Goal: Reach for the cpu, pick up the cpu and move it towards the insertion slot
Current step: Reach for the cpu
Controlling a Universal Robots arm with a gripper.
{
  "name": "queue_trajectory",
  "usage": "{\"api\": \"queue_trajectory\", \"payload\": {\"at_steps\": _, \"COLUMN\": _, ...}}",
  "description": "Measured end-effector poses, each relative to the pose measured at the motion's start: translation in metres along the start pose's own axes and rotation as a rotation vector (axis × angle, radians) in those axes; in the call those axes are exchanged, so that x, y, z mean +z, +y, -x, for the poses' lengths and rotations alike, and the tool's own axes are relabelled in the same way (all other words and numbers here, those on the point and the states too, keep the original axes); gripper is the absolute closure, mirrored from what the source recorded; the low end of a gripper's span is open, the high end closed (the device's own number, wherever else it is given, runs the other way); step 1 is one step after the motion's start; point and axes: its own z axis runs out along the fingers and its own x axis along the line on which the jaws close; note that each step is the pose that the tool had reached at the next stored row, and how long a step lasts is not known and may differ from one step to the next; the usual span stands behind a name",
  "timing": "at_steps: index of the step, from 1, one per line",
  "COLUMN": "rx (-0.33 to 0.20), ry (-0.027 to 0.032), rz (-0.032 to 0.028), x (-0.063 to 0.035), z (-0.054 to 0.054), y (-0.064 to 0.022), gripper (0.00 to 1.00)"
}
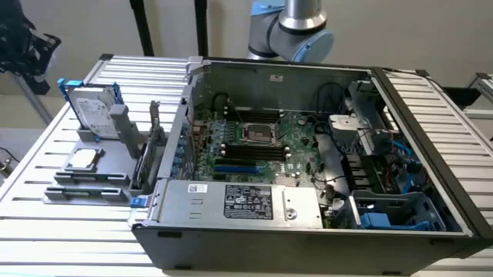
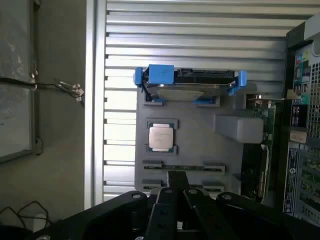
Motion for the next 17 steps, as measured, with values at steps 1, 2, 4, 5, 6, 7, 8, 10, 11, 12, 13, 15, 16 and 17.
{"api": "queue_trajectory", "payload": {"at_steps": 1, "rx": 0.000, "ry": 0.0000, "rz": 0.0000, "x": 0.0000, "z": 0.0000, "y": 0.0000, "gripper": 0.89}}
{"api": "queue_trajectory", "payload": {"at_steps": 2, "rx": 0.000, "ry": 0.0000, "rz": 0.0000, "x": 0.0000, "z": 0.0000, "y": 0.0000, "gripper": 0.89}}
{"api": "queue_trajectory", "payload": {"at_steps": 4, "rx": 0.000, "ry": 0.0000, "rz": 0.0000, "x": 0.0000, "z": 0.0000, "y": 0.0000, "gripper": 0.89}}
{"api": "queue_trajectory", "payload": {"at_steps": 5, "rx": 0.000, "ry": 0.0001, "rz": 0.0000, "x": 0.0000, "z": 0.0000, "y": 0.0000, "gripper": 0.89}}
{"api": "queue_trajectory", "payload": {"at_steps": 6, "rx": 0.000, "ry": 0.0000, "rz": 0.0000, "x": 0.0000, "z": 0.0000, "y": 0.0000, "gripper": 0.89}}
{"api": "queue_trajectory", "payload": {"at_steps": 7, "rx": 0.000, "ry": 0.0001, "rz": 0.0000, "x": 0.0000, "z": 0.0000, "y": 0.0000, "gripper": 0.89}}
{"api": "queue_trajectory", "payload": {"at_steps": 8, "rx": 0.000, "ry": 0.0001, "rz": 0.0000, "x": 0.0000, "z": 0.0000, "y": 0.0000, "gripper": 0.89}}
{"api": "queue_trajectory", "payload": {"at_steps": 10, "rx": 0.000, "ry": 0.0000, "rz": 0.0000, "x": 0.0000, "z": 0.0000, "y": 0.0000, "gripper": 0.89}}
{"api": "queue_trajectory", "payload": {"at_steps": 11, "rx": 0.000, "ry": 0.0001, "rz": 0.0000, "x": 0.0000, "z": 0.0000, "y": 0.0000, "gripper": 0.89}}
{"api": "queue_trajectory", "payload": {"at_steps": 12, "rx": 0.000, "ry": 0.0000, "rz": 0.0000, "x": 0.0000, "z": 0.0000, "y": 0.0000, "gripper": 0.89}}
{"api": "queue_trajectory", "payload": {"at_steps": 13, "rx": 0.000, "ry": 0.0002, "rz": -0.0001, "x": 0.0001, "z": 0.0000, "y": 0.0000, "gripper": 0.89}}
{"api": "queue_trajectory", "payload": {"at_steps": 15, "rx": 0.000, "ry": 0.0003, "rz": -0.0002, "x": 0.0021, "z": 0.0000, "y": 0.0002, "gripper": 0.89}}
{"api": "queue_trajectory", "payload": {"at_steps": 16, "rx": 0.000, "ry": 0.0002, "rz": -0.0001, "x": 0.0039, "z": -0.0001, "y": 0.0010, "gripper": 0.89}}
{"api": "queue_trajectory", "payload": {"at_steps": 17, "rx": 0.000, "ry": -0.0001, "rz": 0.0000, "x": 0.0059, "z": -0.0003, "y": 0.0024, "gripper": 0.89}}
